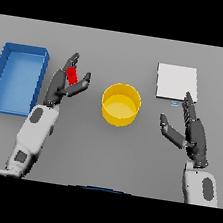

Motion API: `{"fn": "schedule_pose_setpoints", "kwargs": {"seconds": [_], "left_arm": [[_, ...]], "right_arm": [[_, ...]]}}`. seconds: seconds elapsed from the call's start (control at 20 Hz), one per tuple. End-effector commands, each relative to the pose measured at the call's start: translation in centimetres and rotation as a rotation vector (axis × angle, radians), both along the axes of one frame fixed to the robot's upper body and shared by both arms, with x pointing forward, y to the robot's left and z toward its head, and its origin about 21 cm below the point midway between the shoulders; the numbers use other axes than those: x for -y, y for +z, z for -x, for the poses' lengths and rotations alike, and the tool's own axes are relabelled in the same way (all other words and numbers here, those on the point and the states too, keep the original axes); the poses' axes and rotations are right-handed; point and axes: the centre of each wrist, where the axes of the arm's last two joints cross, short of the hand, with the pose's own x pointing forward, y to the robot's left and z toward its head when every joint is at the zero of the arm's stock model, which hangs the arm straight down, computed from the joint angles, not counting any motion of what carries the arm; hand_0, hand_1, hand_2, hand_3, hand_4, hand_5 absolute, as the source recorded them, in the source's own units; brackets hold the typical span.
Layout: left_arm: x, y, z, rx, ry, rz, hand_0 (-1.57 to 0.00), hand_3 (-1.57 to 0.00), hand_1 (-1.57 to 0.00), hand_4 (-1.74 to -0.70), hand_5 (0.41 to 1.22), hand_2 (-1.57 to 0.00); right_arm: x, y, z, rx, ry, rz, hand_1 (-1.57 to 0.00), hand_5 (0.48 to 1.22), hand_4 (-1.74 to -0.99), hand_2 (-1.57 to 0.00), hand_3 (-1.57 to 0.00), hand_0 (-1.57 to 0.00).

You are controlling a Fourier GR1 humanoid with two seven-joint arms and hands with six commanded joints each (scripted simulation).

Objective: Pick up the red beaker and tilt it to pour out 1 green nut into yellow bowl. Pick up the yellow bowl and place it on the metallic measuring scale.

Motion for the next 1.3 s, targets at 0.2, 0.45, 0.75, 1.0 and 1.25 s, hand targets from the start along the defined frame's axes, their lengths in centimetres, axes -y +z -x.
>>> {"fn": "schedule_pose_setpoints", "kwargs": {"seconds": [0.2, 0.45, 0.75, 1.0, 1.25], "left_arm": [[0.5, 0.0, -1.0, 0.016, 0.031, 0.059, -1.07, -0.98, -1.05, -1.48, 0.998, -1.05], [1.2, -0.1, -0.6, 0.053, 0.013, 0.037, -1.41, -1.26, -1.40, -1.59, 1.148, -1.40], [1.3, 1.3, -1.1, 0.082, -0.009, 0.011, -1.53, -1.49, -1.53, -1.51, 1.202, -1.53], [1.5, 4.6, -1.6, 0.147, -0.032, -0.045, -1.56, -1.54, -1.56, -1.50, 1.215, -1.56], [1.6, 7.3, -1.2, 0.171, -0.091, -0.224, -1.57, -1.56, -1.57, -1.62, 1.170, -1.56]], "right_arm": [[-0.2, 0.3, 0.3, 0.006, -0.001, -0.005, 0.00, 0.647, -1.291, 0.00, 0.00, 0.00], [0.1, -0.2, 0.5, 0.005, -0.004, 0.000, 0.00, 0.648, -1.290, 0.00, 0.00, 0.00], [-0.1, 0.2, 0.4, 0.009, 0.000, 0.004, 0.00, 0.655, -1.292, 0.00, 0.00, 0.00], [-0.3, 0.2, 0.6, 0.017, -0.002, 0.015, 0.00, 0.665, -1.295, 0.00, 0.00, 0.00], [-0.4, -0.1, 0.5, 0.019, 0.013, 0.020, 0.00, 0.667, -1.277, 0.00, 0.00, 0.00]]}}
